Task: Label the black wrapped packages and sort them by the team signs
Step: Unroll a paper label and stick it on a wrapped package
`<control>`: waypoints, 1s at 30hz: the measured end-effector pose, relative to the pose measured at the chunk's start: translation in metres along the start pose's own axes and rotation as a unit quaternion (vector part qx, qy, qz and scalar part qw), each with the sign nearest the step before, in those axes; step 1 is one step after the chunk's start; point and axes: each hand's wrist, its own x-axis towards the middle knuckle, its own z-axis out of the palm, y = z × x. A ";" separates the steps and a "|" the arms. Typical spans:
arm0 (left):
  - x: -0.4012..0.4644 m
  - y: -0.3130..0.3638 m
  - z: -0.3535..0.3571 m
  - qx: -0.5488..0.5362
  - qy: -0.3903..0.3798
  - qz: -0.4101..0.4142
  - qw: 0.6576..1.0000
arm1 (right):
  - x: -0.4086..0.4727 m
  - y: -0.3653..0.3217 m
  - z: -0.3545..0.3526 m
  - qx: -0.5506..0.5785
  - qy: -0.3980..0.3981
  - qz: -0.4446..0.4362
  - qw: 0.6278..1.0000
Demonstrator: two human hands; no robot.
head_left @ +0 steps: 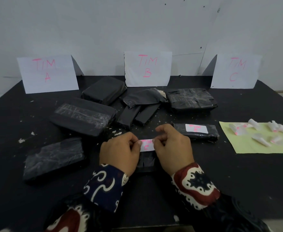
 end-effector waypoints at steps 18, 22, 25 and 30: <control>0.005 -0.023 0.014 0.043 0.048 0.121 0.991 | -0.003 0.024 0.017 -0.207 0.089 -0.136 0.965; -0.001 -0.029 0.007 0.106 0.004 0.199 0.974 | -0.019 0.017 0.009 -0.239 0.050 -0.151 0.958; -0.006 -0.037 0.002 0.185 -0.056 0.231 0.954 | -0.029 0.019 0.012 -0.302 -0.029 -0.129 0.944; -0.010 -0.053 0.000 0.211 -0.092 0.248 0.941 | -0.033 0.024 0.019 -0.349 -0.059 -0.100 0.930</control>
